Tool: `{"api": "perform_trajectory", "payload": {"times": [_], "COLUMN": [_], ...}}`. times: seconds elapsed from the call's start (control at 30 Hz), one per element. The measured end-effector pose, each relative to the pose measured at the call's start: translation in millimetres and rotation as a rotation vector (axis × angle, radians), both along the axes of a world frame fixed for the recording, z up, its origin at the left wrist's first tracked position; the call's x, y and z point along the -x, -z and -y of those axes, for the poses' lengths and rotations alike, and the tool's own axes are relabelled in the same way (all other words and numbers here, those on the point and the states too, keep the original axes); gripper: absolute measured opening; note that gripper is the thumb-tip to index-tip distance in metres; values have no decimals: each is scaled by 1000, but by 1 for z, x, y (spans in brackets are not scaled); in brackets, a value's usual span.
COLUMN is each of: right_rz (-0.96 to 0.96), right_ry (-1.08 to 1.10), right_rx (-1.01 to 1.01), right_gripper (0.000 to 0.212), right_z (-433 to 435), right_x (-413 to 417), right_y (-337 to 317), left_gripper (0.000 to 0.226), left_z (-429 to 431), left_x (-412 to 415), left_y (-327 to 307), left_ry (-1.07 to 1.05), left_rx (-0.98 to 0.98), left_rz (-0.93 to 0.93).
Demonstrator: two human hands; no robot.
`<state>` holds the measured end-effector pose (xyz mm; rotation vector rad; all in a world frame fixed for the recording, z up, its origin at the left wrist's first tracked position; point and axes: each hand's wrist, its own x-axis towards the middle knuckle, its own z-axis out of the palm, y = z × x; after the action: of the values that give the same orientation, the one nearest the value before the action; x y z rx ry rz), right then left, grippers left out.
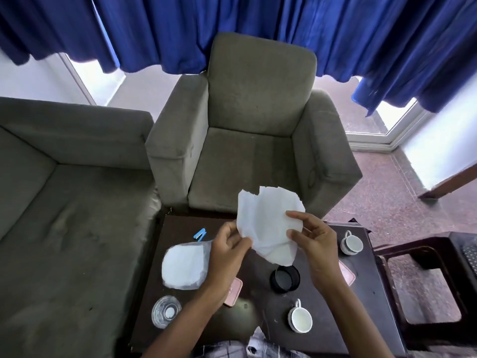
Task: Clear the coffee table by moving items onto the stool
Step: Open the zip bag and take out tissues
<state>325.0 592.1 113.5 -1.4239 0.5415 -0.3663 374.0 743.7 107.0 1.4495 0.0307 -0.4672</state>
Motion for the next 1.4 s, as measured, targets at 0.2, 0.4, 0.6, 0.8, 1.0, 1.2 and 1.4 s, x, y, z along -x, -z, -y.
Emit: {"api": "perform_trajectory", "payload": {"times": [0.2,0.4,0.6,0.8,1.0,1.2,1.4], "right_rz": [9,0,44,-33,-186,-274,-181], "right_ry": [-66,-113,-250,-207,-141,-175,-122], "right_rx": [-97,-405,-660,-603,-328,-208,-341], "right_gripper": [39,39,52,19,35,24,16], "right_z": [0,6,8,14,13,8,1], "right_x": [-1,-2,-2,-1,3,12,15], "right_y": [6,14,16,21,16,19,17], "left_gripper": [33,26,53,36,34,26,25], "left_z": [2,1,-2,-9,-16,-23,-30], "left_x": [8,-1,-28,-29,-28,-30,-27], "left_y": [13,9,33,25,23,20,22], "left_ry": [316,142,289,296,277,219,237], "left_rx": [-330,-110,100,397,324,323,391], "left_rz": [625,519,-553,-753,-626,-565,-551]}}
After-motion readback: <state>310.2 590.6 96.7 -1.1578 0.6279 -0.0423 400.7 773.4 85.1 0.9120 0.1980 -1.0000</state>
